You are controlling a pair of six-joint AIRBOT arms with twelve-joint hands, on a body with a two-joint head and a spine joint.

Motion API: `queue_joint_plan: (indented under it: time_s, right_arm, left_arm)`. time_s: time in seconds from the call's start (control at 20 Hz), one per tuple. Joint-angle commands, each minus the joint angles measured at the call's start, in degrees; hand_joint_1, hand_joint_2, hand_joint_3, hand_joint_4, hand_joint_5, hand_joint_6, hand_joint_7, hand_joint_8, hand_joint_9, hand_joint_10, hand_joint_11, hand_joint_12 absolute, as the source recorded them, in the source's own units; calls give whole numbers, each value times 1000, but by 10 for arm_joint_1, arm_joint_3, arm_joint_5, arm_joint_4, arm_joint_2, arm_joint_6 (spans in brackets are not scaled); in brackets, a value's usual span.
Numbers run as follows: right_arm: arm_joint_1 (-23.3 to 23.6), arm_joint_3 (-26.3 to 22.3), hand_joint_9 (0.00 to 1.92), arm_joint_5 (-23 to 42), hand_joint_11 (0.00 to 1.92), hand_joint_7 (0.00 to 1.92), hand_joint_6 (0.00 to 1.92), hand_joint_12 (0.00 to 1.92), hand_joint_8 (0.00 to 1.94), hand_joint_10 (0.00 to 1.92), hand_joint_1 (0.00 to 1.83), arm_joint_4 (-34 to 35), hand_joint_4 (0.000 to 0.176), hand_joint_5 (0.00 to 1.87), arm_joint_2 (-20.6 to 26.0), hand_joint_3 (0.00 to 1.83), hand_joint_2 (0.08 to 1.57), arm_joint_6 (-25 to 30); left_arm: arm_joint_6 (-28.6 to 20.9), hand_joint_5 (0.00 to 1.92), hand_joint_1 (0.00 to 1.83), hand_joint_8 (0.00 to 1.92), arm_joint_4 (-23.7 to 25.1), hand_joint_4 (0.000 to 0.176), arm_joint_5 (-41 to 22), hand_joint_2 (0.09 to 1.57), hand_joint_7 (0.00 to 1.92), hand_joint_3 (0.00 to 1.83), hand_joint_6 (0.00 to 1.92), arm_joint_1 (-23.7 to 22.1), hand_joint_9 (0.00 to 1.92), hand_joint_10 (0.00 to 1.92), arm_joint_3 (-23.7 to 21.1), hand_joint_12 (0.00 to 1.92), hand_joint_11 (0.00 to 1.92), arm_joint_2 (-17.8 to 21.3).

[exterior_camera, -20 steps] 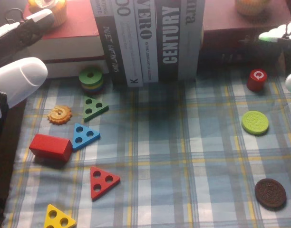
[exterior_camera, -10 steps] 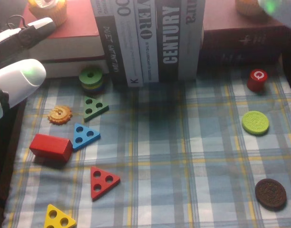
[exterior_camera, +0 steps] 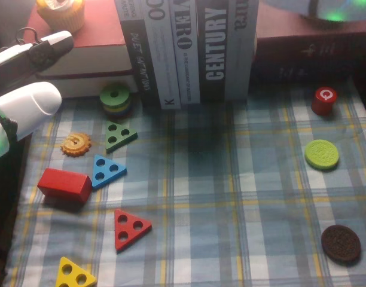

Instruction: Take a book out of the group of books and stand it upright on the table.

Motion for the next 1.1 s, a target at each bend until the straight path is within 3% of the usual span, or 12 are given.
queue_joint_plan:
  time_s: [0.0, 0.35, 0.5, 0.6, 0.75, 1.05]
  right_arm:
    - [11, 3, 165, 40, 0, 92, 2, 879, 1, 8, 0, 14, 176, 380, -2, 0, 1132, 1]
    - [53, 16, 92, -38, 0, 49, 2, 871, 1, 0, 0, -46, 176, 361, -18, 0, 1123, 1]
    - [54, 10, 2, -62, 0, 42, 4, 288, 3, 0, 0, -68, 176, 348, -15, 0, 1119, 1]
    - [54, -2, 0, -75, 0, 56, 1, 27, 2, 0, 0, -75, 176, 352, -7, 0, 1112, -12]
    - [54, -32, 0, -93, 0, 65, 9, 0, 4, 0, 0, -75, 176, 374, 11, 6, 1125, -62]
    - [42, -70, 0, -88, 0, 73, 4, 0, 0, 0, 0, -75, 176, 385, 30, 0, 1079, -65]
  left_arm:
    - [-6, 277, 0, 10, 7, 175, -68, 1347, 305, 0, 1, -5, 211, 11, 2, 27, 58, -2]
    - [-10, 273, 0, 8, 7, 167, -67, 1361, 314, 4, 2, -7, 212, 6, 4, 28, 58, -4]
    - [-13, 274, 13, 5, 5, 163, -67, 1372, 319, 5, 1, -7, 207, 3, 3, 21, 39, -4]
    - [-14, 275, 41, 4, 5, 156, -68, 1377, 324, 4, 1, -7, 213, 4, 3, 25, 44, -4]
    - [-17, 275, 49, 5, 4, 149, -69, 1380, 328, 4, 1, -7, 224, 7, 2, 29, 52, -4]
    - [-19, 270, 67, 5, 2, 144, -75, 1374, 331, 0, 1, -6, 228, 5, 0, 33, 51, -4]
